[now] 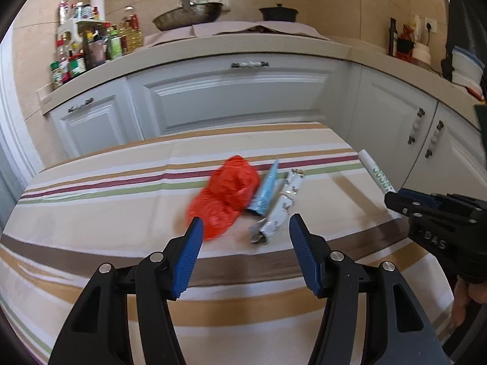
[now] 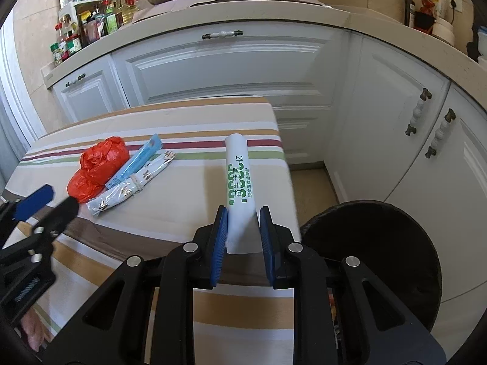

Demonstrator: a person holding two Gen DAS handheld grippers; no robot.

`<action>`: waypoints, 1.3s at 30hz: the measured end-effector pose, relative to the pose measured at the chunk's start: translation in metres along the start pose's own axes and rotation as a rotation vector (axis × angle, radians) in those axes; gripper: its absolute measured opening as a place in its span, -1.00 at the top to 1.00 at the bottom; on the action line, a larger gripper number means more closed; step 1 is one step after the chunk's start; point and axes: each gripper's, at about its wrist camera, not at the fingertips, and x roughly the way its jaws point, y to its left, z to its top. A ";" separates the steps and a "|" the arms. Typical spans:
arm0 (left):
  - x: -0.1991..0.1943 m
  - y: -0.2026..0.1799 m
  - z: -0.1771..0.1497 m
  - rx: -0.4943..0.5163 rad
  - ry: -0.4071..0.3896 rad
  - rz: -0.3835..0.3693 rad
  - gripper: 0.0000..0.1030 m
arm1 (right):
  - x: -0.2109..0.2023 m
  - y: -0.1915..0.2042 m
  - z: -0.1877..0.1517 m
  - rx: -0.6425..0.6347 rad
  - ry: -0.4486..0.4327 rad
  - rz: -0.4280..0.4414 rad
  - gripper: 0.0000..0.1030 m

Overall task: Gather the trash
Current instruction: 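Grasp the white green-printed tube with the right gripper while the left gripper grasps the silver tube, then carry both tubes over the bin and open both grippers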

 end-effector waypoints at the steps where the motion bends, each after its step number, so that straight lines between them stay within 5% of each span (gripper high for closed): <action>1: 0.005 -0.003 0.001 0.004 0.009 -0.003 -0.10 | 0.000 -0.002 0.000 0.002 -0.001 0.003 0.58; 6: 0.024 -0.010 0.005 0.024 0.069 -0.011 0.23 | -0.002 -0.012 0.000 0.016 -0.009 0.020 0.58; 14: 0.038 -0.018 0.005 0.062 0.138 -0.044 0.42 | -0.001 -0.017 -0.001 0.026 -0.009 0.043 0.58; 18: 0.040 -0.023 0.004 0.085 0.146 -0.050 0.66 | -0.002 -0.019 -0.002 0.033 -0.011 0.046 0.58; 39: -0.014 -0.041 0.002 0.108 0.027 -0.085 0.76 | -0.029 -0.020 -0.021 0.016 -0.027 0.026 0.58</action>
